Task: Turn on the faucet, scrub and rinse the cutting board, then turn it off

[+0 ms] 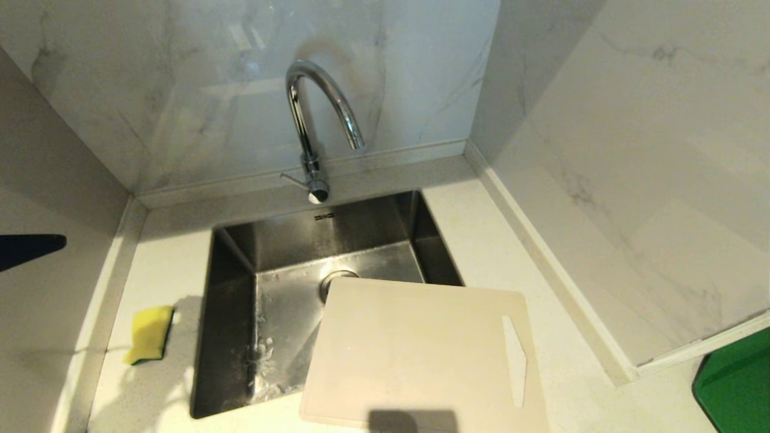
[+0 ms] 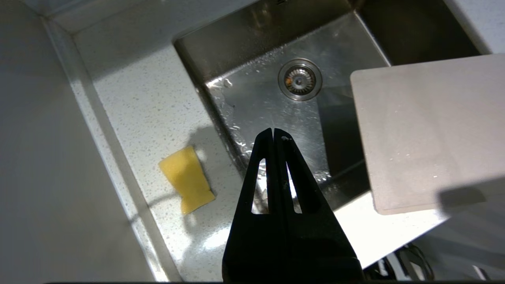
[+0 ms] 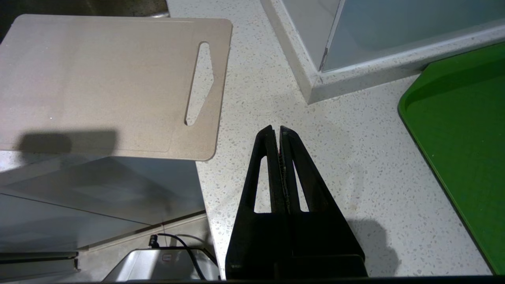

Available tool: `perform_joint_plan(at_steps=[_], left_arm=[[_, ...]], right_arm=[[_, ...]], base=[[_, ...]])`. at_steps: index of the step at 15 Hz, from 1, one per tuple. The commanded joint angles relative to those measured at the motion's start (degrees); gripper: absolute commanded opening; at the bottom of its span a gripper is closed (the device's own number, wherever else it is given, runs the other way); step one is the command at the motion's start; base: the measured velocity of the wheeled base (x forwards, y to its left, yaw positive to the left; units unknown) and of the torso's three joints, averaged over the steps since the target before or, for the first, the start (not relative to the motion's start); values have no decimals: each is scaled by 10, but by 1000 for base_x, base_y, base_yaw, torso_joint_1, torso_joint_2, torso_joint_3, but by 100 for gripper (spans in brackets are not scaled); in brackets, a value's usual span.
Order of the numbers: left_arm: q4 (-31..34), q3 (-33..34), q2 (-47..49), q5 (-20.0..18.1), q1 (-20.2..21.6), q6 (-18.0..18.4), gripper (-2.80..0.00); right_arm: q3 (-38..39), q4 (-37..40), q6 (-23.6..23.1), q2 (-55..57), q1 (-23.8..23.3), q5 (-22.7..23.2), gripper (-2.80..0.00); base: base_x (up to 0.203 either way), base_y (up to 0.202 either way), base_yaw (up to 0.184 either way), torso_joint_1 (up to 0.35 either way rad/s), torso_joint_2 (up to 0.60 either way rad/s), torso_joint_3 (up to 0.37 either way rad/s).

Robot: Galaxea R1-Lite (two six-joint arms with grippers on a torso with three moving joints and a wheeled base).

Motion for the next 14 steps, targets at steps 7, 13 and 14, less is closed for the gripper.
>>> perform_joint_plan(at_steps=[7,13,14], left_arm=[[-38,139,-112,-85,105,9,-280],[-73,314,-249,-102,113,25,-280],[-87,345,-273,-104,113,26,-280]], right_arm=[[0,0,1,0,0,0,-280],[0,0,0,0,0,0,-280],[0,0,0,0,0,0,-280]], base=[[0,0,0,0,0,0],[0,0,0,0,0,0],[0,0,0,0,0,0]])
